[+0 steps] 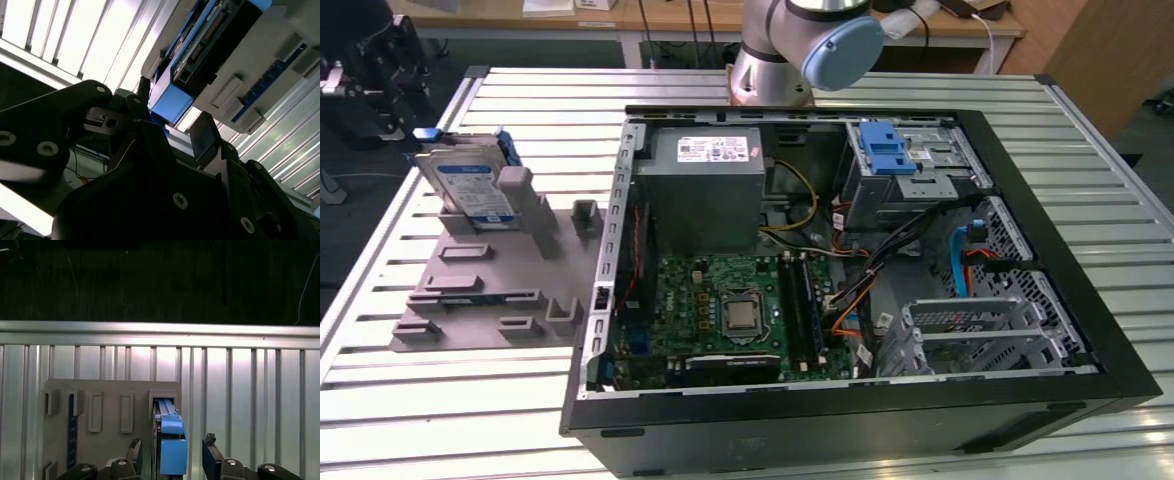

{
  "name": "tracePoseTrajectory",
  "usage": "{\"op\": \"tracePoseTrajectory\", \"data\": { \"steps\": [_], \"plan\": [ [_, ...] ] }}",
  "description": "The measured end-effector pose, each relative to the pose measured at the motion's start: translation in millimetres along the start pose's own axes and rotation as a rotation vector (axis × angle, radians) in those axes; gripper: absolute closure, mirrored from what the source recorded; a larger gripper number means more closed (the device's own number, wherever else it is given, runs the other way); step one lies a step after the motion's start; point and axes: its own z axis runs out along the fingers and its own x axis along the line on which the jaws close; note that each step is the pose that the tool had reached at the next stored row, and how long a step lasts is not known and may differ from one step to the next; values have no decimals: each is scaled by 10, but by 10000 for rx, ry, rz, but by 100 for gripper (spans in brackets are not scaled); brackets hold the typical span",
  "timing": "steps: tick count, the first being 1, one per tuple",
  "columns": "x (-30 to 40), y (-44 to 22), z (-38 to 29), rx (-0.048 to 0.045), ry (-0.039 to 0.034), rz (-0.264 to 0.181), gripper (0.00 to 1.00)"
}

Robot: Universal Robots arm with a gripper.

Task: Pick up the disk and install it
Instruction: 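Pick up the disk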

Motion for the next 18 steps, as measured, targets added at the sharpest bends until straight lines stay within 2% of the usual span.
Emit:
{"op": "tracePoseTrajectory", "data": {
  "steps": [14,18],
  "plan": [
    [8,-4,218,8,0,-5,41],
    [8,-3,238,6,1,-4,41]
  ]
}}
